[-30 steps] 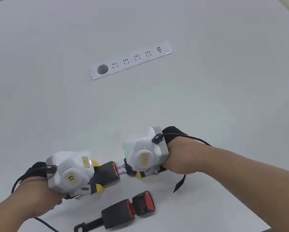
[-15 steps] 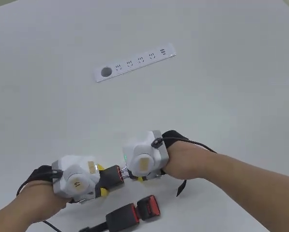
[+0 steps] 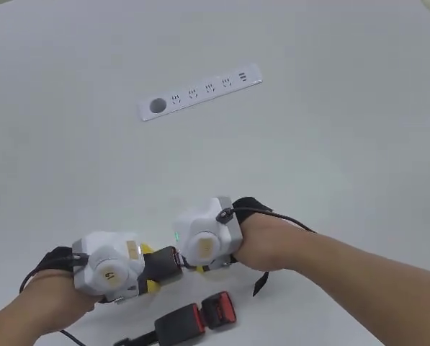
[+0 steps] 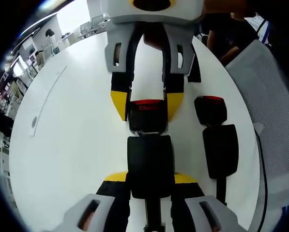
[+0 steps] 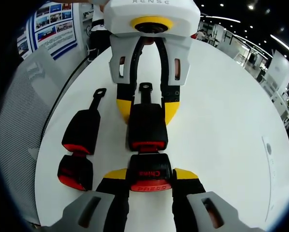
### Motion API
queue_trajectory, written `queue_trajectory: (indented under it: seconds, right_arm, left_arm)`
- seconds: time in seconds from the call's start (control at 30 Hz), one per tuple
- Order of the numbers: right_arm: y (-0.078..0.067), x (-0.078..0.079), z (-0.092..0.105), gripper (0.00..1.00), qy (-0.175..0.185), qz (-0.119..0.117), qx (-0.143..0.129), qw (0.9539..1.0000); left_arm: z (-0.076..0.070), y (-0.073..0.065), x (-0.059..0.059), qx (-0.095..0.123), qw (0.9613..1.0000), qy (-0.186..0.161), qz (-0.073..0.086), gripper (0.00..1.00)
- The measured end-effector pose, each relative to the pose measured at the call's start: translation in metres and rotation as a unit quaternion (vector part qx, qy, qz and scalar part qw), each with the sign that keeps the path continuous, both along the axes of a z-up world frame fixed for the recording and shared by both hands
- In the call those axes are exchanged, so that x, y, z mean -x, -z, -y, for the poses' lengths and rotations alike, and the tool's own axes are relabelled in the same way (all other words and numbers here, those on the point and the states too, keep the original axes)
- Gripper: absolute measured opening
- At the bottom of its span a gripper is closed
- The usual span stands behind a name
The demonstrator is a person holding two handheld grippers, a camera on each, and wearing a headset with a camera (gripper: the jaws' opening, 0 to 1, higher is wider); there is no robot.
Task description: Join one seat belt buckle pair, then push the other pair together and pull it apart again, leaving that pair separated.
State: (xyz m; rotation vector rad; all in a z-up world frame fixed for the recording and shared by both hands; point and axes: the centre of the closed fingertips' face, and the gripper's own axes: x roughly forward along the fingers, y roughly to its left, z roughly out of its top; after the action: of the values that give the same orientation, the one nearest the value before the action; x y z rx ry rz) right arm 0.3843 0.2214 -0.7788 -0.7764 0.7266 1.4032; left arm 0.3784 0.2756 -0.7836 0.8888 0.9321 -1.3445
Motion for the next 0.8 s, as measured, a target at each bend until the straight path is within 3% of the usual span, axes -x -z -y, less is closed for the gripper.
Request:
queue_trajectory:
  seconds: [0.8]
  right_arm:
    - [0.0005,0.0016,0.0047,0.3,-0.005,-0.006,0.01,0.9999]
  left_arm:
    - [0.0009,-0.0018,0.0006,0.0,1.0,0.002,-0.001,0.32]
